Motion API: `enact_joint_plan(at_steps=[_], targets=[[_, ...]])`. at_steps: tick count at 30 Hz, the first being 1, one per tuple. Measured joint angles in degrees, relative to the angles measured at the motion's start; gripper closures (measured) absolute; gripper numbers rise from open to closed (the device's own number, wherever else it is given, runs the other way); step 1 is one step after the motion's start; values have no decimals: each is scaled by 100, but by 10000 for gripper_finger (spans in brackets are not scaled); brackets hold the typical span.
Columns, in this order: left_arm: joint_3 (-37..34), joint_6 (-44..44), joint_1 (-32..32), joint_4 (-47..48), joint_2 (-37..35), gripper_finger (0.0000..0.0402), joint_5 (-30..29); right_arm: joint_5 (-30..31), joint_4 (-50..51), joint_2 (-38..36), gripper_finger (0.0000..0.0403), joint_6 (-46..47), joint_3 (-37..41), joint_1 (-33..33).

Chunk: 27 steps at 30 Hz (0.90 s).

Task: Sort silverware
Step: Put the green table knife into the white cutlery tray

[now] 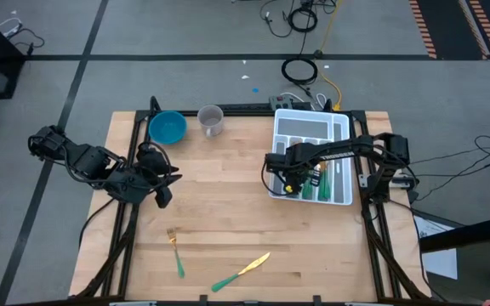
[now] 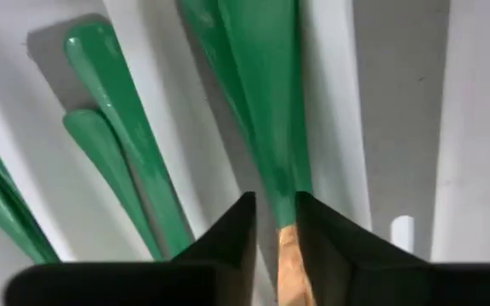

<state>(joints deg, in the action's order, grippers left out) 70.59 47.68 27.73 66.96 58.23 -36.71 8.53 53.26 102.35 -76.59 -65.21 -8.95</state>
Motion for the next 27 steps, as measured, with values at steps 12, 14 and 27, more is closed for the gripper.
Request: enact_joint_plan(at_steps=[12, 14, 27], targets=[[2, -4, 0, 71, -1, 288, 0, 602, 473, -556, 258, 1354, -534, 0], [2, -4, 0, 110, 0, 288, 0, 484, 666, -806, 257, 1776, -925, 25], [2, 304, 2, 40, 81, 288, 37, -1757, -616, -674, 257, 5343, -2033, 1914]])
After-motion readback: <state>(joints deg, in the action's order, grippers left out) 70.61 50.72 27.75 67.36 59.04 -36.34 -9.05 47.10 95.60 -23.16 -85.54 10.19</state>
